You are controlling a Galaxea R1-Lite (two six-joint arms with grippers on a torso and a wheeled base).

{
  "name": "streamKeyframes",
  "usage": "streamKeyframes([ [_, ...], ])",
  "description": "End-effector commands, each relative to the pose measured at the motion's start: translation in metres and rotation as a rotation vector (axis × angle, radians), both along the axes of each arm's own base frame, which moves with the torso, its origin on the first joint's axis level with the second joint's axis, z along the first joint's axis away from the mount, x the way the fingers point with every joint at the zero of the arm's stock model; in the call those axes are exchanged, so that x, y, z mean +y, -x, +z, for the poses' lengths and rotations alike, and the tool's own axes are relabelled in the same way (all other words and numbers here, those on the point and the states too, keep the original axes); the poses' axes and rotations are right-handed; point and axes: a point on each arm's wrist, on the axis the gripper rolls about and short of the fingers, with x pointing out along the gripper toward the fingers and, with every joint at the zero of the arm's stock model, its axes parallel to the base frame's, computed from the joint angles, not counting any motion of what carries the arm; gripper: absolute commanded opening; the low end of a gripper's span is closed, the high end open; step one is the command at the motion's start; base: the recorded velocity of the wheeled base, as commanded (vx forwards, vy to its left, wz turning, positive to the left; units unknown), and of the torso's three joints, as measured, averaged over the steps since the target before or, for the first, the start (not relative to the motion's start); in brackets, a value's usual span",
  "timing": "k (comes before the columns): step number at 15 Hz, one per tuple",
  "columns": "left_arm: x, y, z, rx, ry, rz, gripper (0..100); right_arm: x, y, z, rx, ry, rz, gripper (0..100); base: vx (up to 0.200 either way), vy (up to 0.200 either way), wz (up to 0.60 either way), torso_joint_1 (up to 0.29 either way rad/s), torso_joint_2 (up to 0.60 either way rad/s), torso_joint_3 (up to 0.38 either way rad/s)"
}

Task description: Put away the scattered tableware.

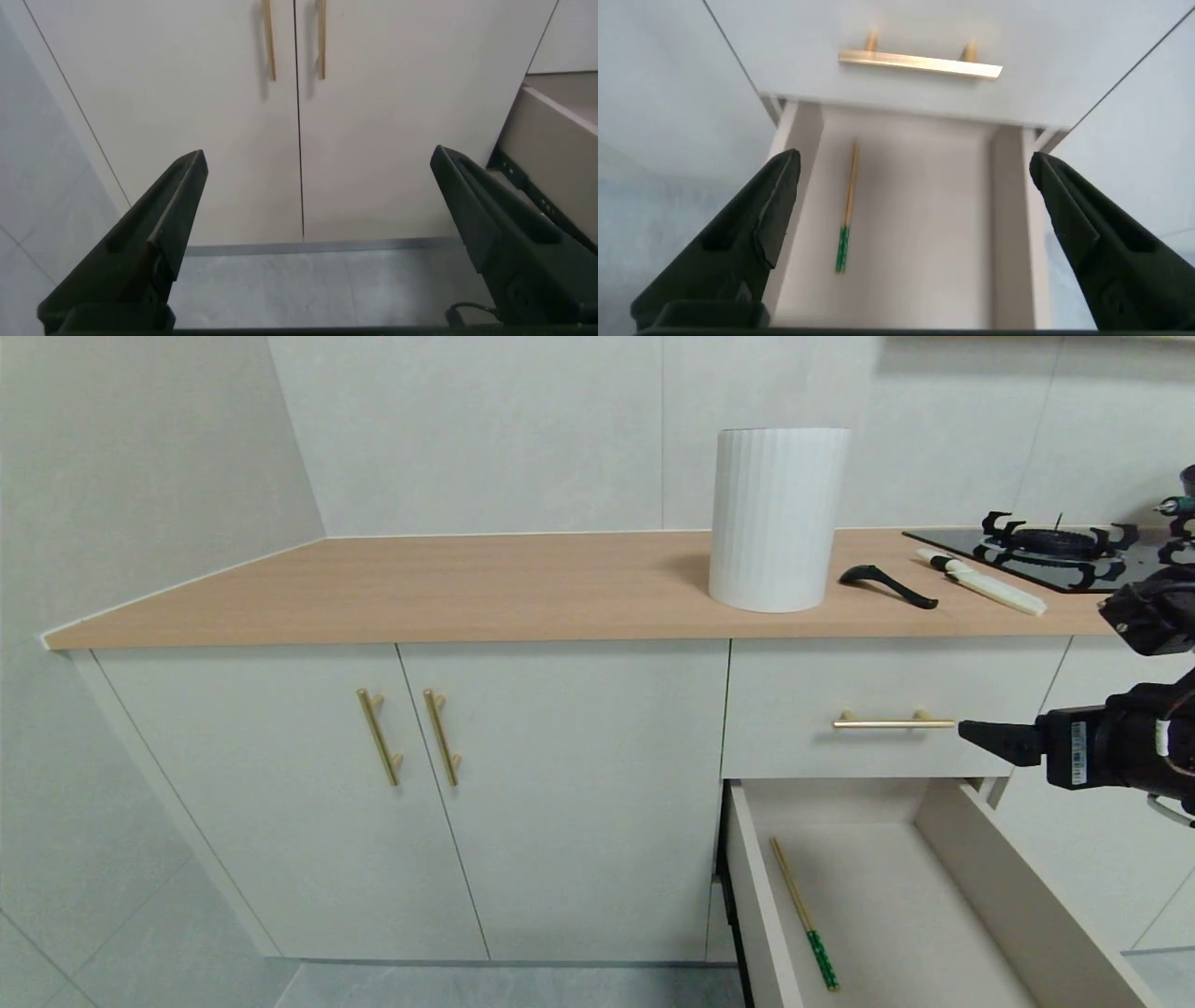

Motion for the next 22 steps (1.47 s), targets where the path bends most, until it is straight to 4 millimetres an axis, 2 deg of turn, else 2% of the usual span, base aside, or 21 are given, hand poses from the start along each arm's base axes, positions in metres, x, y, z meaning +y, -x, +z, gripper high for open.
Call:
streamKeyframes([
  [1, 0.0, 0.0, 0.0, -0.001, 0.0, 0.0, 100, -0.001, 0.005, 0.004, -0.02, -0.005, 0.001, 100, 0.0, 0.0, 0.0, 0.027, -0.2, -0.286],
  [19, 0.0, 0.0, 0.0, -0.001, 0.0, 0.001, 100, 0.0, 0.001, -0.002, 0.003, 0.002, 0.012, 100, 0.0, 0.0, 0.0, 0.192, -0.48, -0.277],
  [22, 0.0, 0.0, 0.0, -0.001, 0.0, 0.0, 100, -0.008, -0.059, -0.012, -0.034, 0.024, -0.025, 100, 0.0, 0.0, 0.0, 0.041, -0.08, -0.05],
])
